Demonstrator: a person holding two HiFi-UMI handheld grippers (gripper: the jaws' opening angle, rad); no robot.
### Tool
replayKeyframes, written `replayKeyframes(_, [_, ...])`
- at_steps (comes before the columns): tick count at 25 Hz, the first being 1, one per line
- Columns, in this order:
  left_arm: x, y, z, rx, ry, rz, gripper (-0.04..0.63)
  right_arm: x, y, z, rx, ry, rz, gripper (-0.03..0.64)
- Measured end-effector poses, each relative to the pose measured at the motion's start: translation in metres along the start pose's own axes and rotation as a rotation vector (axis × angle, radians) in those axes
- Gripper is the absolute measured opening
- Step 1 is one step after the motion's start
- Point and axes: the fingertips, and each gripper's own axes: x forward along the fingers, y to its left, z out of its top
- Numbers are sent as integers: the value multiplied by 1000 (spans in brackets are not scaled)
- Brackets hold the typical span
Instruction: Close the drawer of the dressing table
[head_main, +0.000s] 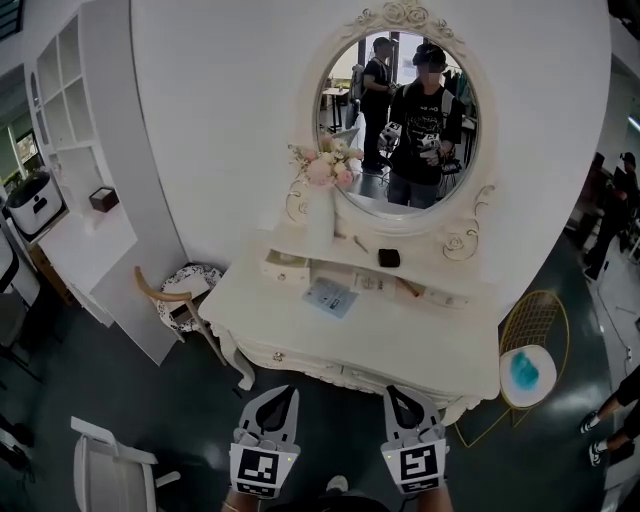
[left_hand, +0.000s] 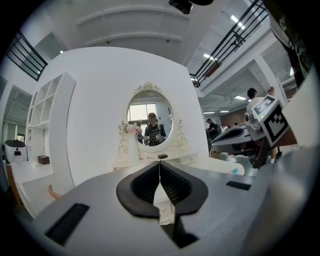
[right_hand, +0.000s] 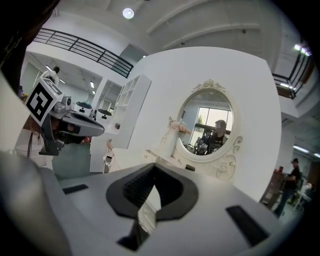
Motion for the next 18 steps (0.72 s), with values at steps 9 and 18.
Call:
replayKeyframes(9, [30, -9, 6, 9, 0, 40, 17, 23, -26, -5, -12, -24, 48, 11])
replayKeyframes(18, [41, -15, 2, 2, 10, 63, 17, 31, -37, -9, -15, -37, 72, 11])
